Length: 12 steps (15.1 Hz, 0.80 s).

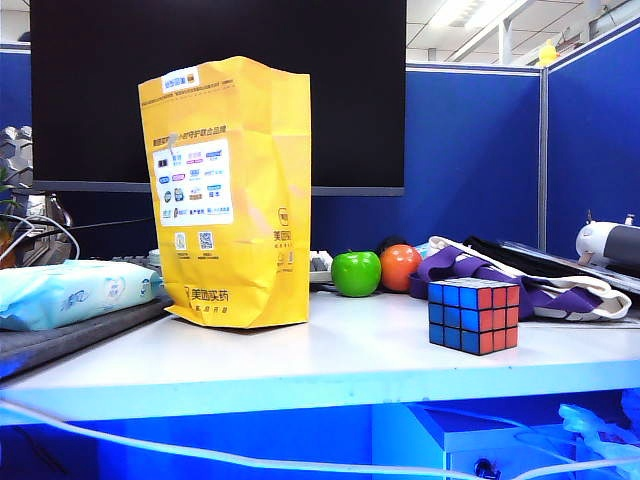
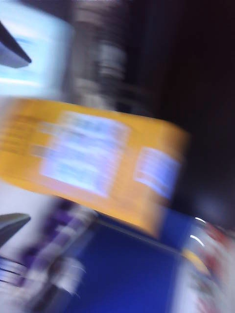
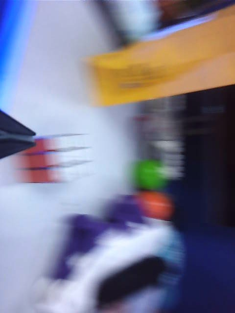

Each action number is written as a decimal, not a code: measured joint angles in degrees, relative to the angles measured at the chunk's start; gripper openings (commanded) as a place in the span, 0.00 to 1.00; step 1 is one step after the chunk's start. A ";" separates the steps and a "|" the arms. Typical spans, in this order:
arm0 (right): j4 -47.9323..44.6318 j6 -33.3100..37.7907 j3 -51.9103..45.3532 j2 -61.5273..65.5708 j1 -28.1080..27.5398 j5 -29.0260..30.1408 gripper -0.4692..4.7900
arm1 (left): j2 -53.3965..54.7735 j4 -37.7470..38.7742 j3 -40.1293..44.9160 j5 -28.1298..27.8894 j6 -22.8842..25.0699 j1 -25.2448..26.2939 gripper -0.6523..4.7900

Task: Pick up the Rubik's Cube and throw it into the yellow paper bag.

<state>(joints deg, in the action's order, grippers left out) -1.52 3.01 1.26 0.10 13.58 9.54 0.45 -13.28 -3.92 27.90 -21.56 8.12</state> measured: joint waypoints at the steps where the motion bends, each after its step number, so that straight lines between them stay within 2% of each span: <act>1: -3.93 1.42 0.00 0.00 0.00 -1.07 0.09 | 0.22 0.55 -3.43 -1.33 -0.35 0.02 0.79; 2: -8.76 3.19 0.00 0.00 0.00 -2.64 0.09 | 2.01 1.16 -7.72 -2.14 1.22 0.02 0.72; 4: -15.19 4.98 0.07 0.00 0.00 -5.53 0.09 | 11.63 5.27 -15.50 -0.50 5.57 0.02 0.67; 5: -15.08 5.07 0.07 0.00 0.00 -5.70 0.09 | 15.67 6.51 -17.97 1.11 6.82 0.02 0.67; 7: -11.72 5.33 0.07 0.68 0.00 -5.73 0.09 | 30.21 10.45 -26.67 10.36 11.10 0.02 0.61; 9: -8.66 5.97 1.40 3.89 0.02 -7.41 0.09 | 41.88 14.01 -33.94 17.42 16.02 -0.02 0.61; 11: -6.27 6.21 7.06 10.93 0.02 -8.26 0.10 | 49.20 19.21 -39.98 18.67 23.69 -1.73 0.60; 12: -4.42 6.21 11.69 17.53 0.02 -8.33 0.18 | 52.02 22.49 -42.66 15.87 28.87 -4.94 0.60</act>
<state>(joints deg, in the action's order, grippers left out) -5.93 9.21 12.95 17.63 13.61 1.21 52.47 9.21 -46.59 43.77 7.31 3.18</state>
